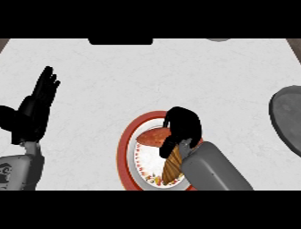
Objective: Pick the sweet potato from the plate and place it in the pan
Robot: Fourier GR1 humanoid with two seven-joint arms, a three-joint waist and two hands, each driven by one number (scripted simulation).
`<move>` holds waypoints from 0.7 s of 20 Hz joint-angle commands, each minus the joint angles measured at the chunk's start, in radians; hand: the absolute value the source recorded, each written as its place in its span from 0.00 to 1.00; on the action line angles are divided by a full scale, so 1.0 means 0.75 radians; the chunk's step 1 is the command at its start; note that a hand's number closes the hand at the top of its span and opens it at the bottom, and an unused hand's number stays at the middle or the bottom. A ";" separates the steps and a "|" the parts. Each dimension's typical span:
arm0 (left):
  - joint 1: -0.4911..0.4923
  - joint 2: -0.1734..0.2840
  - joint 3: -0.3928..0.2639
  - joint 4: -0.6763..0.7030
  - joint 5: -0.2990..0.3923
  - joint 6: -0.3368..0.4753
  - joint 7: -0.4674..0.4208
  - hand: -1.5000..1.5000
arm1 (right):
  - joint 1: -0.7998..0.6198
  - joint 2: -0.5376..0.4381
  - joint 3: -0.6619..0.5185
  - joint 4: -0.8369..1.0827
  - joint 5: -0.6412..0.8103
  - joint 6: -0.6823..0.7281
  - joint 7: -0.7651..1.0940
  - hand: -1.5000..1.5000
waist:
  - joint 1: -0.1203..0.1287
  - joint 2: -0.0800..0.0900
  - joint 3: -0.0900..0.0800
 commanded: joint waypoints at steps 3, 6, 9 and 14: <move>0.002 -0.029 -0.032 -0.021 -0.031 0.030 0.031 0.50 | -0.016 -0.021 -0.006 -0.114 0.238 -0.117 0.255 1.00 | -0.009 -0.001 0.000; 0.019 -0.014 -0.004 -0.016 0.001 0.006 0.014 0.50 | -0.078 -0.104 0.008 -0.200 0.427 -0.199 0.269 1.00 | -0.014 -0.007 -0.001; 0.025 -0.021 -0.010 0.002 -0.017 0.017 -0.001 0.50 | -0.101 -0.106 -0.011 -0.316 0.540 -0.229 0.299 1.00 | -0.015 -0.003 0.000; 0.054 -0.017 -0.006 -0.037 -0.012 0.009 -0.018 0.50 | -0.122 -0.155 -0.152 -0.486 0.653 -0.165 0.347 1.00 | -0.008 -0.001 0.000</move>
